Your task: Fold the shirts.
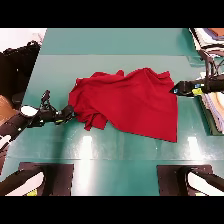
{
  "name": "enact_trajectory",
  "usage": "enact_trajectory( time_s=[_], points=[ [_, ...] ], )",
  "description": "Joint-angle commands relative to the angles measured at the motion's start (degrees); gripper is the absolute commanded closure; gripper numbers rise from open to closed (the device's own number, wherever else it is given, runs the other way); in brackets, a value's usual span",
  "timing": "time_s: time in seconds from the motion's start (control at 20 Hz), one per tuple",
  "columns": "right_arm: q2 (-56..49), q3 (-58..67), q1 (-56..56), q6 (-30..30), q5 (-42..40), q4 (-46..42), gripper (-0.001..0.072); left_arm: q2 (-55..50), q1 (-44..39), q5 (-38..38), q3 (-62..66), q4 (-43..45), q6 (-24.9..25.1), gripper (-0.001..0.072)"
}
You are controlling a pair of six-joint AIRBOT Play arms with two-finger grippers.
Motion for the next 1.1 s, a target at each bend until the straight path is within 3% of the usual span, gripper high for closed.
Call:
enact_trajectory(
  time_s=[0.0,0.2,0.45,0.75,0.9,1.0,1.05],
  points=[
    [0.1,-0.4,-4.4,0.0,6.8,-0.6,0.0324,0.1,-0.6,-0.9,3.6,-0.5,0.8,0.0682],
    [3.8,-11.5,-15.3,0.0,8.5,-2.4,0.0324,0.1,-0.6,-6.3,11.0,-0.2,5.7,0.0683],
    [6.5,-30.2,-27.1,-1.4,8.1,-4.9,0.0322,0.1,-0.6,-7.2,13.4,0.6,6.2,0.0682],
    [1.4,-37.6,-23.9,-3.7,3.6,-1.0,0.0328,0.1,-0.6,-7.6,13.4,1.2,6.2,0.0682],
    [0.9,-37.6,-18.9,-3.7,0.3,0.1,0.0411,0.1,-0.6,-8.7,13.4,2.9,6.2,0.0683],
    [2.7,-37.5,-16.6,-3.9,-0.5,-0.1,0.065,0.1,-0.6,-10.6,13.4,4.6,6.2,0.0683],
    [4.1,-37.4,-15.8,-3.9,-0.9,-0.1,0.0691,0.3,-0.6,-11.8,13.8,6.1,6.1,0.0684]
  ],
)
